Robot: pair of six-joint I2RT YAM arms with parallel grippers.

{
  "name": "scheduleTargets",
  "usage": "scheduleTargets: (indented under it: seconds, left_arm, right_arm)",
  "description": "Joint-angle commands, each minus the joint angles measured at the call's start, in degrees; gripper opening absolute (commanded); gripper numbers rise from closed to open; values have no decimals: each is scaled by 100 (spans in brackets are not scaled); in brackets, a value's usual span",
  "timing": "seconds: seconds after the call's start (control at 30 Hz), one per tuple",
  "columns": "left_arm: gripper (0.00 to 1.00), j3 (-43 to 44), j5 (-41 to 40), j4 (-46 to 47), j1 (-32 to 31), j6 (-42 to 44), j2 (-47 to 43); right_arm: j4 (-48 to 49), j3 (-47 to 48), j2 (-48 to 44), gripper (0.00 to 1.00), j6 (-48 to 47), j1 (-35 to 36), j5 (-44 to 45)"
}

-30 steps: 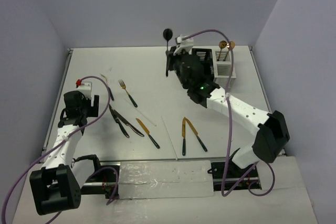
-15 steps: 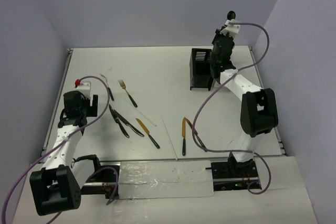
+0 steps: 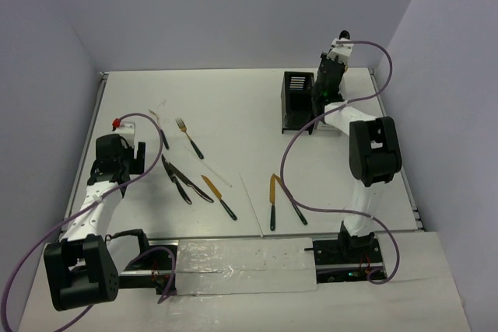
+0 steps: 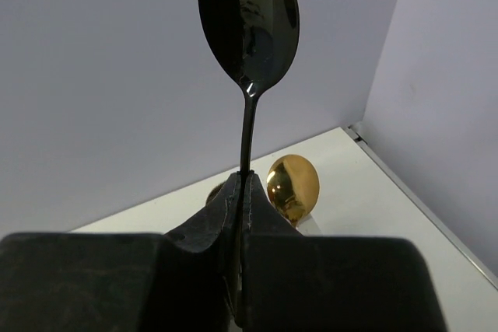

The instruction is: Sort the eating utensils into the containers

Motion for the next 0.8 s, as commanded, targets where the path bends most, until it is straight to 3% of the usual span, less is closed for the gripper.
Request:
scheduleTargets:
  seconds: [0.0,0.33,0.37,0.4,0.53,0.57,0.7,0.77]
  left_arm:
    - [95,201,-90,244,47,-60,-27]
    - [95,175,-72,253,47,-51,-115]
    - [95,166,-64,271,55,-51,-124]
    - [95,157,-64,262,56,-42,-141]
    - [95,149,-46,218,55,-42,-159]
    - [95,157,-20,209,47,-51,-167]
    - [95,175,68,174,47,-51,-264]
    - [95,149,42,174,47,-51,-334]
  right_arm:
    - [277,168,228,0,-224,-43,-14]
    - [-276,-61,220,0,-365,-122,-752]
    - [-364,-52,203,4,-347,-131,-770]
    - [-452,-52,168,15,-295,-122,-779]
    - [-628,-358,-349,39,-119,-139,-901]
    - [-646,-421,-490,49,-84,-139,-945]
    - [-698,-746,-1342,67,-31,-140,-902]
    - [-935,-834,-1966,70,57,-139,-875]
